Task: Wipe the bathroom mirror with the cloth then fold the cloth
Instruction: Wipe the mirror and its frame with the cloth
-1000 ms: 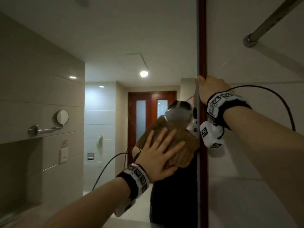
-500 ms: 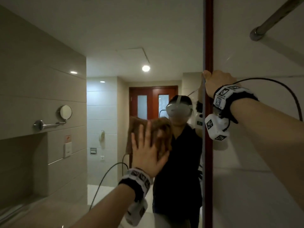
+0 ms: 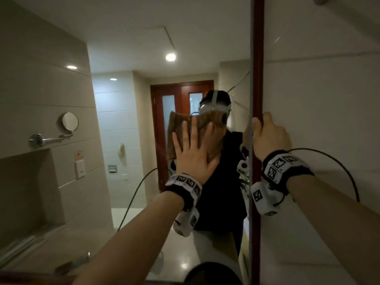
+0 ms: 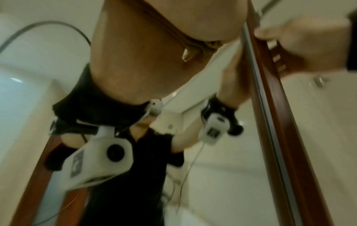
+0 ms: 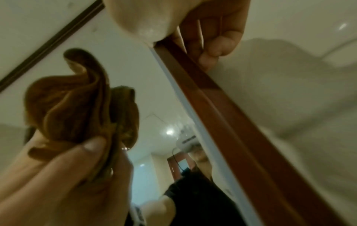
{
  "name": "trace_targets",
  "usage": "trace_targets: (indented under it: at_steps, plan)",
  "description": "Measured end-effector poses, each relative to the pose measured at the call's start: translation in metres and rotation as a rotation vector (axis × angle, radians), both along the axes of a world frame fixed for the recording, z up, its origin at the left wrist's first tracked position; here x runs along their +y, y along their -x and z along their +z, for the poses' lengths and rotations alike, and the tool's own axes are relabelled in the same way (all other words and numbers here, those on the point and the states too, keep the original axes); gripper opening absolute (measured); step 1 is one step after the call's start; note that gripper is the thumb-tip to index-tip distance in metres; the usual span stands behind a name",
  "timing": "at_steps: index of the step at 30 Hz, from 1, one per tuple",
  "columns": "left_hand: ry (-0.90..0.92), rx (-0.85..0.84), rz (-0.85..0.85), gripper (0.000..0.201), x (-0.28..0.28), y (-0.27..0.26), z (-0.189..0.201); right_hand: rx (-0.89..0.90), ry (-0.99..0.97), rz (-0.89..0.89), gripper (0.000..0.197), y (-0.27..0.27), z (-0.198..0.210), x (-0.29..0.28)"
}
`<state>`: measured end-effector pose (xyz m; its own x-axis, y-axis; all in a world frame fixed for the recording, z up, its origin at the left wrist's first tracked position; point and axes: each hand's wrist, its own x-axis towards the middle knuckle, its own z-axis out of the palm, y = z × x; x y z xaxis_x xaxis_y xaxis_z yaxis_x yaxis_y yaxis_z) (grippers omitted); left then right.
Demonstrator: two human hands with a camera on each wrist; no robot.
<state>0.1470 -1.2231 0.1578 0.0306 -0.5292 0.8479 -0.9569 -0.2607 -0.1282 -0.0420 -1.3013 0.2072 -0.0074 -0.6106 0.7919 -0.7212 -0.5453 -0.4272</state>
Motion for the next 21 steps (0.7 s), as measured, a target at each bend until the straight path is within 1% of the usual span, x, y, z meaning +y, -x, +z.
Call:
trace_targets:
  at_steps: [2, 4, 5, 6, 7, 8, 9, 10, 11, 12, 14, 16, 18, 19, 20, 21]
  plan:
    - [-0.176, -0.191, -0.087, 0.083, 0.003, 0.008, -0.05, 0.056, -0.001, -0.03, 0.052, 0.003, -0.03, 0.001]
    - [-0.361, -0.373, -0.152, 0.086, 0.013, 0.001, -0.111, 0.124, 0.052, -0.066, 0.062, 0.006, -0.055, 0.003]
    - [-0.426, -0.436, -0.157, 0.086, 0.019, -0.005, -0.133, 0.159, 0.06, -0.054, 0.068, 0.008, -0.064, 0.005]
    - [-0.465, -0.487, -0.156, 0.084, 0.022, -0.014, -0.147, 0.177, 0.076, -0.051, 0.071, 0.009, -0.07, 0.004]
    - [-0.492, -0.545, -0.172, 0.08, 0.024, -0.023, -0.15, 0.179, 0.068, -0.045, 0.071, 0.011, -0.074, 0.002]
    - [-0.499, -0.62, -0.201, 0.076, 0.025, -0.034, -0.145, 0.166, 0.056, -0.04, 0.069, 0.012, -0.076, 0.0]
    - [-0.488, -0.69, -0.232, 0.074, 0.024, -0.045, -0.136, 0.149, 0.037, -0.033, 0.065, 0.012, -0.075, 0.0]
    - [-0.449, -0.724, -0.25, 0.075, 0.024, -0.056, -0.123, 0.14, 0.018, -0.024, 0.06, 0.012, -0.073, -0.001]
    - [-0.397, -0.692, -0.241, 0.076, 0.025, -0.067, -0.111, 0.134, -0.001, -0.015, 0.056, 0.011, -0.072, -0.001]
    - [-0.333, -0.597, -0.207, 0.078, 0.029, -0.077, -0.1, 0.131, -0.024, -0.007, 0.054, 0.011, -0.07, -0.001]
    - [-0.154, -0.337, -0.094, 0.078, 0.036, -0.092, -0.09, 0.124, -0.077, 0.014, 0.052, 0.01, -0.07, -0.001]
    - [-0.008, -0.054, 0.012, 0.077, 0.037, -0.088, -0.096, 0.098, -0.112, 0.034, 0.054, 0.008, -0.073, -0.001]
    - [0.068, 0.192, 0.083, 0.079, 0.029, -0.061, -0.116, 0.074, -0.121, 0.062, 0.055, 0.005, -0.081, 0.002]
    - [0.06, 0.249, 0.073, 0.079, 0.024, -0.044, -0.131, 0.067, -0.135, 0.069, 0.055, 0.004, -0.088, 0.005]
    - [-0.005, 0.222, 0.023, 0.078, 0.019, -0.028, -0.149, 0.061, -0.16, 0.071, 0.054, 0.005, -0.098, 0.007]
    - [-0.11, 0.095, -0.055, 0.078, 0.016, -0.016, -0.171, 0.067, -0.191, 0.075, 0.052, 0.007, -0.111, 0.009]
